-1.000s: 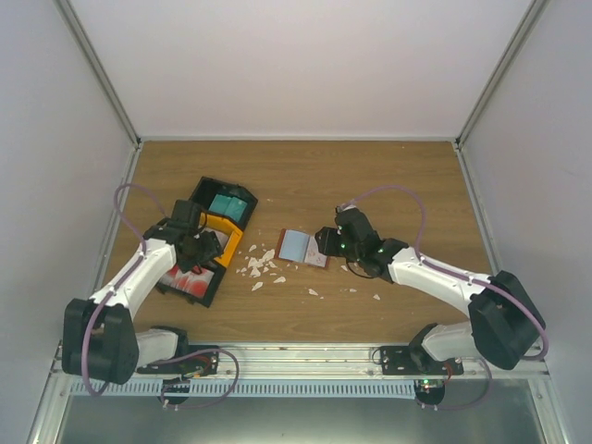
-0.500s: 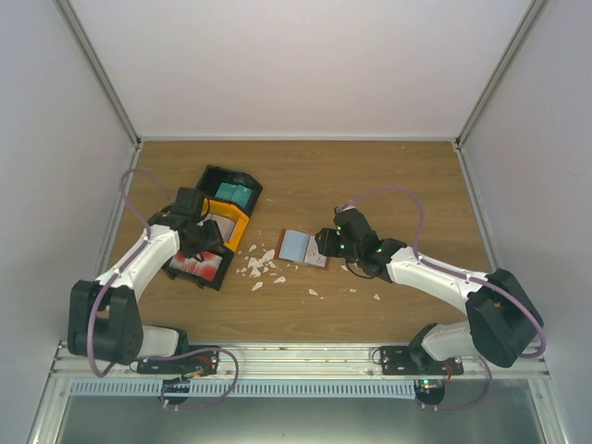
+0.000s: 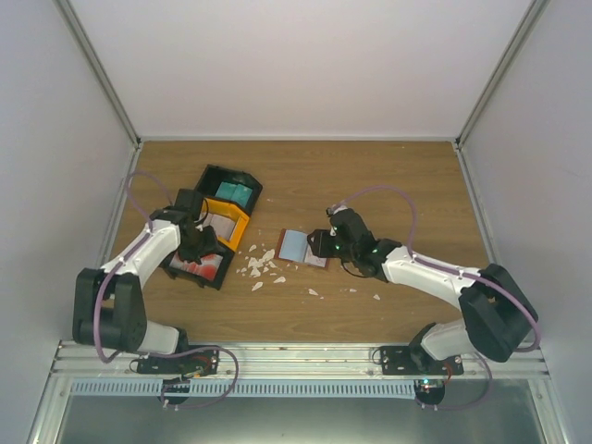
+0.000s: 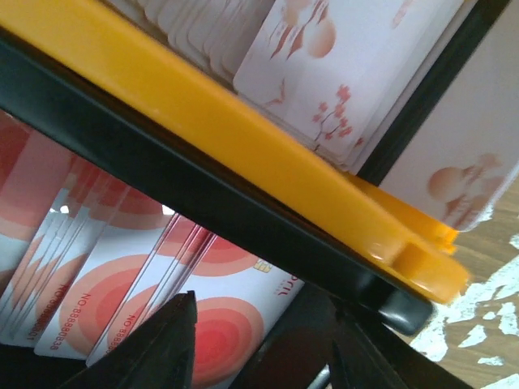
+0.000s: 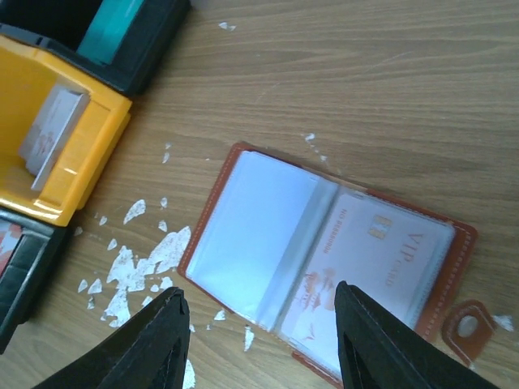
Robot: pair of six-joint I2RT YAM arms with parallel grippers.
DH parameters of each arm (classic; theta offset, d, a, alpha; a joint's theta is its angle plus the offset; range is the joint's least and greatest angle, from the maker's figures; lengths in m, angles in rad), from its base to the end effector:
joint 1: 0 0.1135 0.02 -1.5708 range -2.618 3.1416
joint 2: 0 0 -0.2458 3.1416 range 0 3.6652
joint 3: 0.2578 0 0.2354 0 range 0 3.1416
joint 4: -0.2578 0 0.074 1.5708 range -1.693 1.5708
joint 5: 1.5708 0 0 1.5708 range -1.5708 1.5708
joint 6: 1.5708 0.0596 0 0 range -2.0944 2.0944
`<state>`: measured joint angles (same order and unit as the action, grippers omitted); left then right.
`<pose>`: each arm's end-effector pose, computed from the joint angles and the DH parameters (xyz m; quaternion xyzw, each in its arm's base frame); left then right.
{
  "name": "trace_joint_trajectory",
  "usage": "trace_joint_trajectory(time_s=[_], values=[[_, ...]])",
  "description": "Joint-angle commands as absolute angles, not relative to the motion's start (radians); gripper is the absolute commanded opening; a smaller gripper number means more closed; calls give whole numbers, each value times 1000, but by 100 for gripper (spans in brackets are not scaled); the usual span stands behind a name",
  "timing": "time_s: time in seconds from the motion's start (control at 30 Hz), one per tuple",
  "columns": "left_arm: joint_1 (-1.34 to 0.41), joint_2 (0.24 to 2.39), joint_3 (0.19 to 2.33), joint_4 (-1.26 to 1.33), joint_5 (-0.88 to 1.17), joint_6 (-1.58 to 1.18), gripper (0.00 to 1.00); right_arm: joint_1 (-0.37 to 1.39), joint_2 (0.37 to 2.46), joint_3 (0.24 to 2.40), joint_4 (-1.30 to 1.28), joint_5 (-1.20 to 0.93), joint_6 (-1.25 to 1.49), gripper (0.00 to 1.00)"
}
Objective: Put the credit cards into the card holder
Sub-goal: Move the storage box to the center of the board, then pick up the credit card from the storage box.
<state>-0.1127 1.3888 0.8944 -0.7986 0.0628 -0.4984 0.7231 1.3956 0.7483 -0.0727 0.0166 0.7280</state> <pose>0.2390 -0.0308 0.1717 -0.1854 0.9724 -0.0713 0.1226 0.2221 0.1947 0.1781 0.0057 0.9108 0.2682 0.3138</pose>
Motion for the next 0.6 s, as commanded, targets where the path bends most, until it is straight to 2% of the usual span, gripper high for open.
trace_joint_trajectory(time_s=[0.0, 0.2, 0.57], values=[[-96, 1446, 906, -758, 108, -442, 50, 742, 1432, 756, -4, -30, 672, 51], [-76, 1495, 892, -721, 125, -416, 55, 779, 1500, 804, -3, -39, 626, 51], [-66, 1525, 862, -694, 197, -385, 50, 788, 1531, 816, -3, -21, 614, 51]])
